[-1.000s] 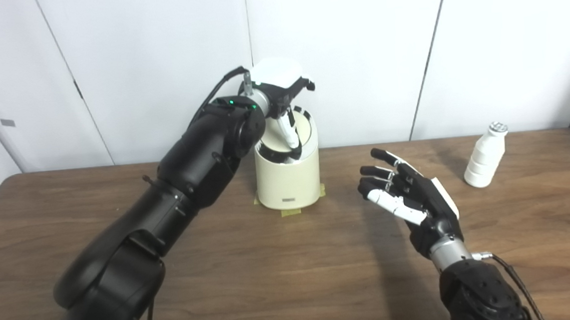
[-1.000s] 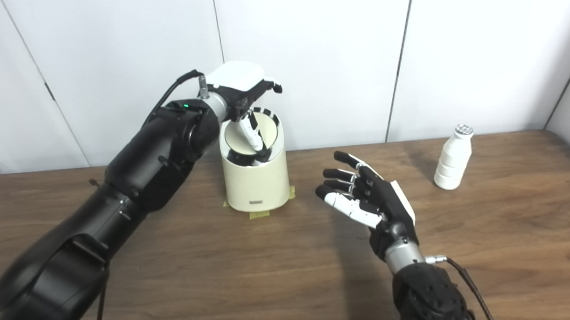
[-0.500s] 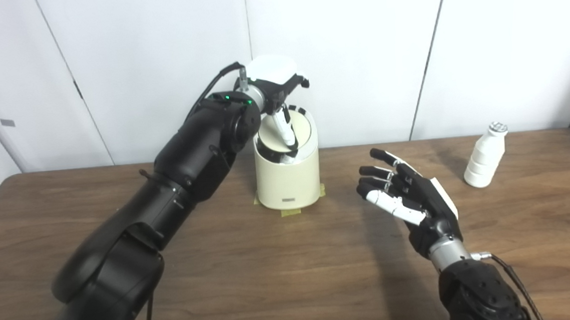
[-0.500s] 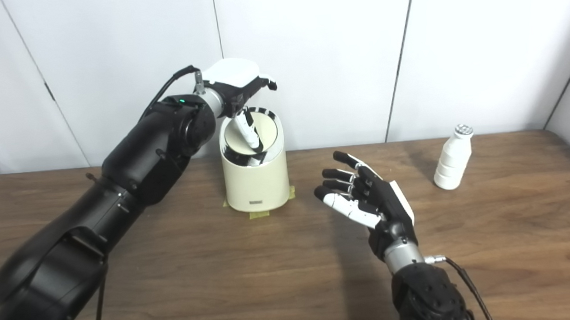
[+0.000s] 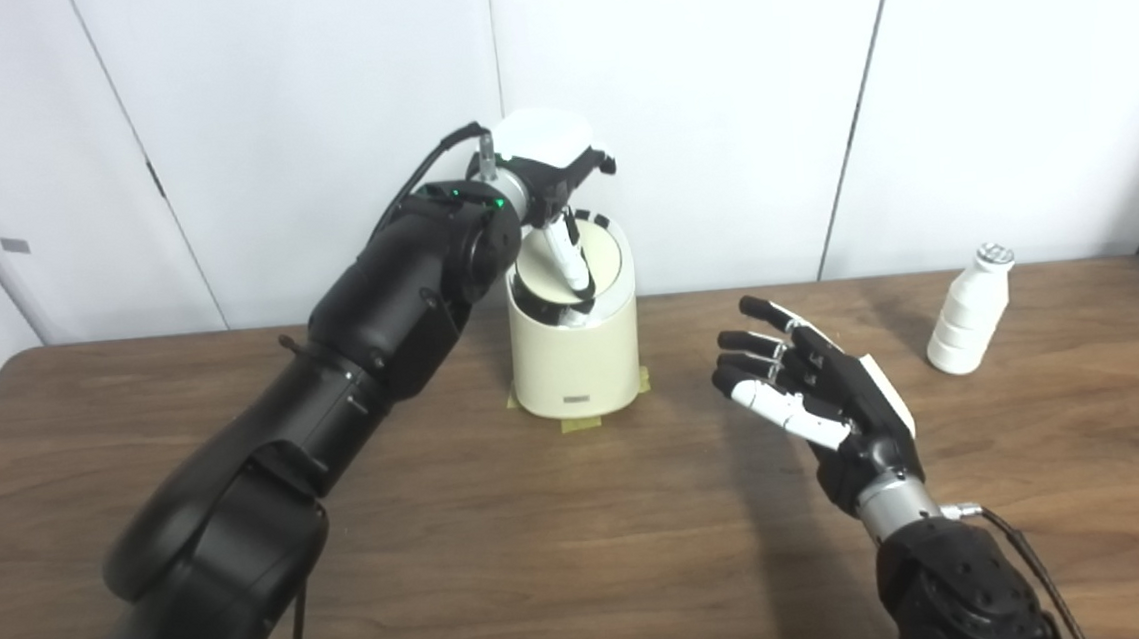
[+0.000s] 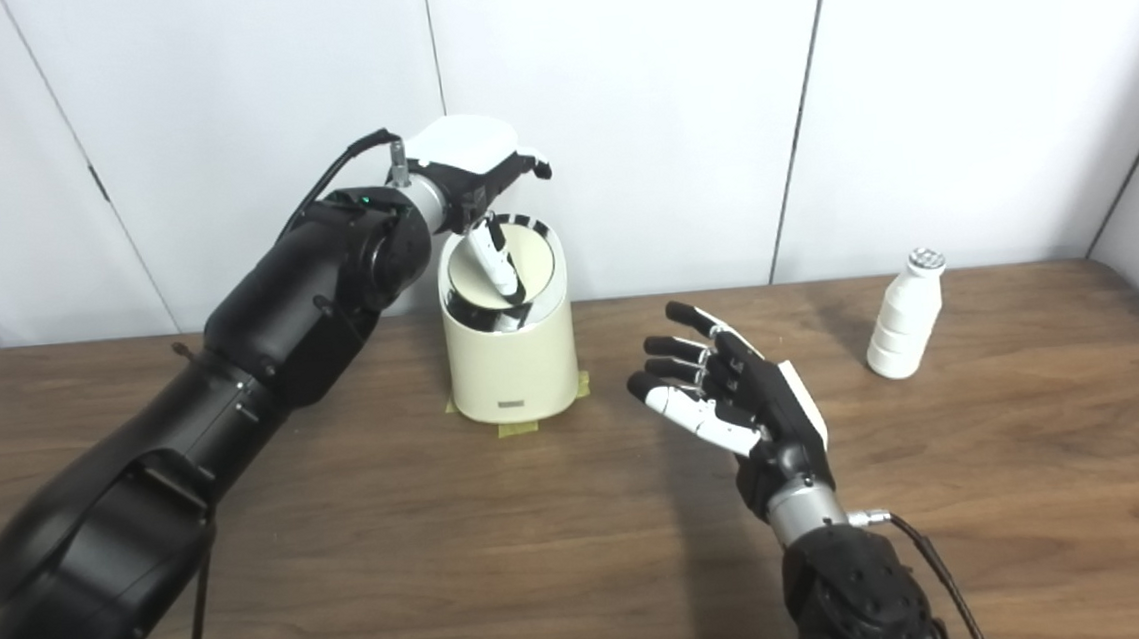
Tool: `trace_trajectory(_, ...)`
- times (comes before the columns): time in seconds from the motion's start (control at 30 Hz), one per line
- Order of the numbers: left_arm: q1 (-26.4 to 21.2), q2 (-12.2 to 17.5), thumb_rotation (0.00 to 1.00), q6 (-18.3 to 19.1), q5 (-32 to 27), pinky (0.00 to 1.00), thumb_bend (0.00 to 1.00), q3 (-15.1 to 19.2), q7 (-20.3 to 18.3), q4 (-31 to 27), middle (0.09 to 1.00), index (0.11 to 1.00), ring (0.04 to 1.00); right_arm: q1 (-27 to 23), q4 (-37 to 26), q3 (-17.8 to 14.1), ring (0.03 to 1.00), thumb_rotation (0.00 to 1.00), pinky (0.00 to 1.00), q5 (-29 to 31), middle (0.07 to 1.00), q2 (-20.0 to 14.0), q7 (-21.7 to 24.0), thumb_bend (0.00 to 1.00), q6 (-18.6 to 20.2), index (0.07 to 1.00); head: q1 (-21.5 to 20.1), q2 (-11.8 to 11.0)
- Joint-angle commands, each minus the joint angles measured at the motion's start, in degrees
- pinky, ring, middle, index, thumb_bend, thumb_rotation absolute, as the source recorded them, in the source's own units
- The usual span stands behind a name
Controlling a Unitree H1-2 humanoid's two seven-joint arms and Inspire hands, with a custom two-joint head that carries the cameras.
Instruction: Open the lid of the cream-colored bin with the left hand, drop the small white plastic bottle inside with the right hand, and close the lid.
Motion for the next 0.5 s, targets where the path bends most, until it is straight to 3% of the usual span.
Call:
trace_trajectory(0.0,-4.1,1.3,0.02,0.4,1.1,0.89,0.96,0.6,0.9,-1.1,0.916,0.898,0.929,-2.3,-1.9,0.0,0.707,0.18,0.63,0.3,0.706,0.1,0.5,0.59,-0.8,0.824,0.0,0.1)
trace_trajectory(0.47,-4.7,1.9,0.03,0.1,1.7,0.89,0.95,0.0,0.0,-0.9,0.914,0.899,0.931,-2.2,-2.1,-0.3,0.703,0.17,0.63,0.8,0.710,-0.1,0.8,0.60,-0.8,0.821,0.2,0.6)
